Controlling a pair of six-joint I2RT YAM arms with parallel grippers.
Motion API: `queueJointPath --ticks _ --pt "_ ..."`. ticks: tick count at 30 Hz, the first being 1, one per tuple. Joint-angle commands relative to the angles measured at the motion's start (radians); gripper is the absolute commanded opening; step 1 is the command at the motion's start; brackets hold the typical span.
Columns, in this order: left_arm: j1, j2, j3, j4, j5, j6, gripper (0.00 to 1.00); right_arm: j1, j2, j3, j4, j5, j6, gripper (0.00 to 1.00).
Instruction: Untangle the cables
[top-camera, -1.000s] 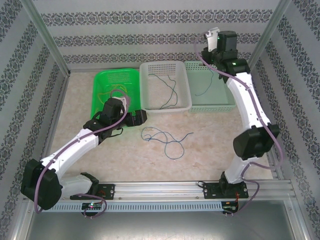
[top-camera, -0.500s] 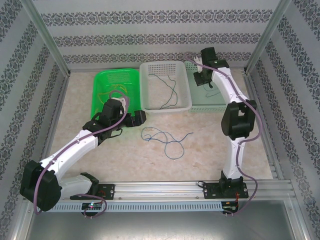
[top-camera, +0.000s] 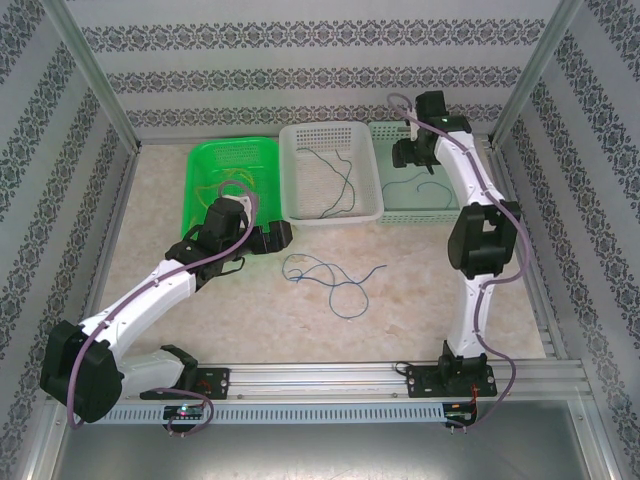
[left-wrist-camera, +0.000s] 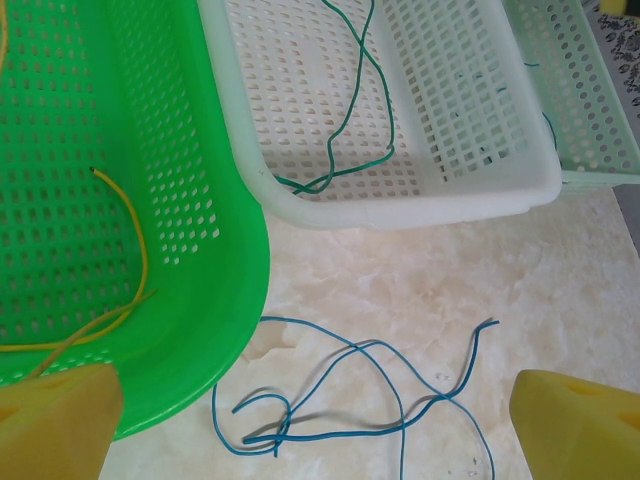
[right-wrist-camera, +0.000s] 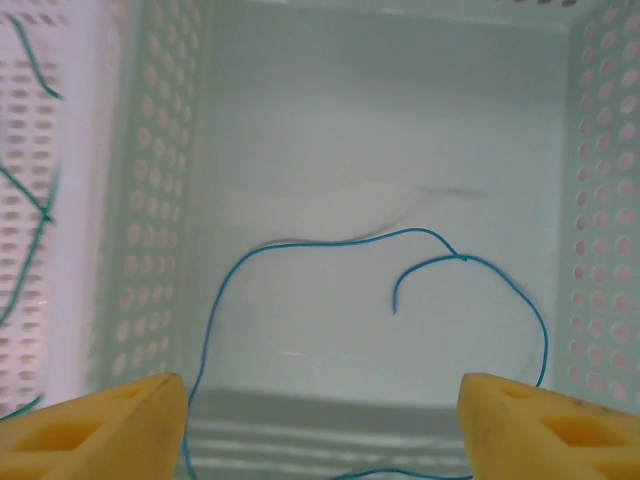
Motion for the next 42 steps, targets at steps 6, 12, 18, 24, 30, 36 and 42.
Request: queueJointPath --ticks 6,12,18,24,30,36,42 --pt "0.016 0.011 -0.014 0.03 0.015 -0.027 1.0 0.068 -0.344 -0.259 0.078 -0.166 0.068 0.77" --pt "0.015 0.019 -0.012 0.024 0.012 -0.022 1.0 0.201 -0.551 -0.649 0.163 -0.192 0.115 0.75" --pt "0.015 0.011 -0.018 0.017 -0.006 -0.021 1.0 0.256 -0.685 -1.021 0.269 -0.265 0.368 0.63" --pt "0.015 0.032 -0.016 0.031 0.001 -0.027 1.0 0.418 -0.721 -1.176 0.243 -0.158 0.52 0.63" --pt "0.015 0.043 -0.001 0.034 0.016 -0.024 1.0 0.519 -0.698 -1.223 0.238 -0.089 0.597 0.6" --pt "0.015 0.044 0.0 0.03 0.015 -0.018 1.0 0.566 -0.628 -1.234 0.275 -0.054 0.619 0.51" --pt "0.016 0.027 0.0 0.022 0.003 -0.01 1.0 0.619 -0.519 -1.212 0.245 -0.035 0.656 0.5"
